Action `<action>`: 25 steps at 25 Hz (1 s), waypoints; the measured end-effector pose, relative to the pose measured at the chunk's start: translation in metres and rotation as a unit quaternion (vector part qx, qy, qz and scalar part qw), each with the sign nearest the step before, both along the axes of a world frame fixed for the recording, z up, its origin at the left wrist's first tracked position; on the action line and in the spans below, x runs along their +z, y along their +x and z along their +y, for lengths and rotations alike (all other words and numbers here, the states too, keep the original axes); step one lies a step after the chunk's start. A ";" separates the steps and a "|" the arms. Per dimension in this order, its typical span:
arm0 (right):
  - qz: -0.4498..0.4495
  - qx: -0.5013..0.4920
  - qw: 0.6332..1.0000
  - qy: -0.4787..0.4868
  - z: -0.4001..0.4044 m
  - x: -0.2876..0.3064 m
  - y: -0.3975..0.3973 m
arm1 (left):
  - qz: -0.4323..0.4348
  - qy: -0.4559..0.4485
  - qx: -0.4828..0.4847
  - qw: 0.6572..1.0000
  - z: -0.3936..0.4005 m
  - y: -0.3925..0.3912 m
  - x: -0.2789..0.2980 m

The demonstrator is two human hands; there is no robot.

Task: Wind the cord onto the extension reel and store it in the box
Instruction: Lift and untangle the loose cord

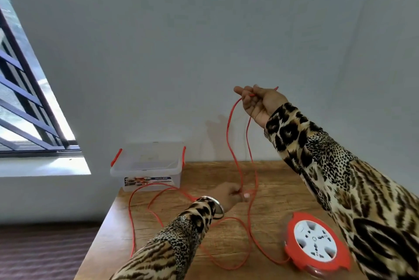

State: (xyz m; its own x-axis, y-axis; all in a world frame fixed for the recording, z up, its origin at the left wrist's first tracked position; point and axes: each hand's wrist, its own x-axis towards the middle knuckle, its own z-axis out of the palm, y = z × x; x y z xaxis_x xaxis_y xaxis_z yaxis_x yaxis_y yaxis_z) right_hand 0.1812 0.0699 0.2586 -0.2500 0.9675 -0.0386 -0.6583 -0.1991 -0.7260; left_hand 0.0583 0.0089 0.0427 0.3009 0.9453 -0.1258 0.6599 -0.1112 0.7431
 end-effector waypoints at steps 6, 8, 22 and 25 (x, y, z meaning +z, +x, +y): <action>-0.178 -0.004 0.980 -0.090 0.005 -0.069 0.020 | -0.111 0.037 0.005 0.993 0.010 -0.037 0.032; -0.357 0.103 0.928 -0.038 -0.004 -0.095 0.009 | -0.124 0.045 0.015 0.991 0.009 -0.045 0.037; -0.195 -0.109 0.962 -0.156 0.035 -0.126 0.008 | -0.316 0.100 0.440 0.835 -0.028 -0.204 0.051; -0.208 -0.154 0.946 -0.196 0.043 -0.150 0.012 | -0.444 0.040 0.553 0.704 -0.043 -0.239 0.053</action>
State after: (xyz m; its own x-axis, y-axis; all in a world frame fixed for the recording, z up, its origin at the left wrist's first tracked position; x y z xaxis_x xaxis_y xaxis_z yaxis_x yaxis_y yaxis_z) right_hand 0.1936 0.1130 0.1081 0.1562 0.8827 -0.4431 -0.4026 -0.3528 -0.8447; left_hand -0.1806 -0.0338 0.0961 -0.6987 0.6561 -0.2854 -0.3451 0.0405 0.9377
